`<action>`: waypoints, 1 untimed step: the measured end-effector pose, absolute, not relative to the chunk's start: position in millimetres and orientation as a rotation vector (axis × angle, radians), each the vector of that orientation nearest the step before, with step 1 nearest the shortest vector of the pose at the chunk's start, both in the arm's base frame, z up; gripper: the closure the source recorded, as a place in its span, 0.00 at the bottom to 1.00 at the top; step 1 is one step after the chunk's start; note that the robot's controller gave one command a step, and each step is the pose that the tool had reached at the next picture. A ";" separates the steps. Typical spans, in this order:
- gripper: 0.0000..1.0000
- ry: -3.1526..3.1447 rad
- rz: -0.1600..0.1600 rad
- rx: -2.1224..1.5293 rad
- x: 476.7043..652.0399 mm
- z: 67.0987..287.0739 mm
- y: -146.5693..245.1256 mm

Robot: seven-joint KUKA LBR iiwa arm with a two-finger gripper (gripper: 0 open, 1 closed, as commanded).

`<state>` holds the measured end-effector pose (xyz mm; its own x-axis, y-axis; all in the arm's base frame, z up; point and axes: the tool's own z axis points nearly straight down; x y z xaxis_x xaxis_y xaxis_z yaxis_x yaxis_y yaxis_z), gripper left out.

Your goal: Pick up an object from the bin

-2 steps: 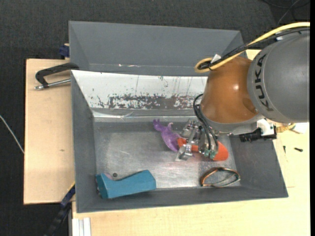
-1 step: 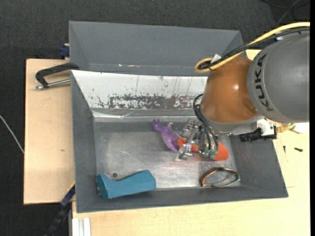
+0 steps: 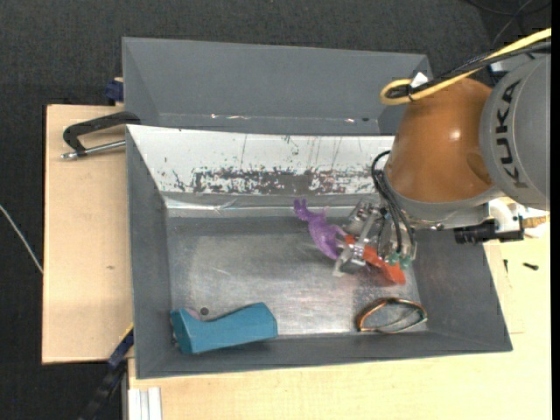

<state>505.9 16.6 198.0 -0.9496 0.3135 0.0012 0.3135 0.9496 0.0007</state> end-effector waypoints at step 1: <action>1.00 -3.114 -0.001 -0.481 515.2 219.3 24.2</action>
Offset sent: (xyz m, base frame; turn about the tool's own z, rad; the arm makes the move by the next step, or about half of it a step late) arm 0.0119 -0.0181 0.0702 0.0395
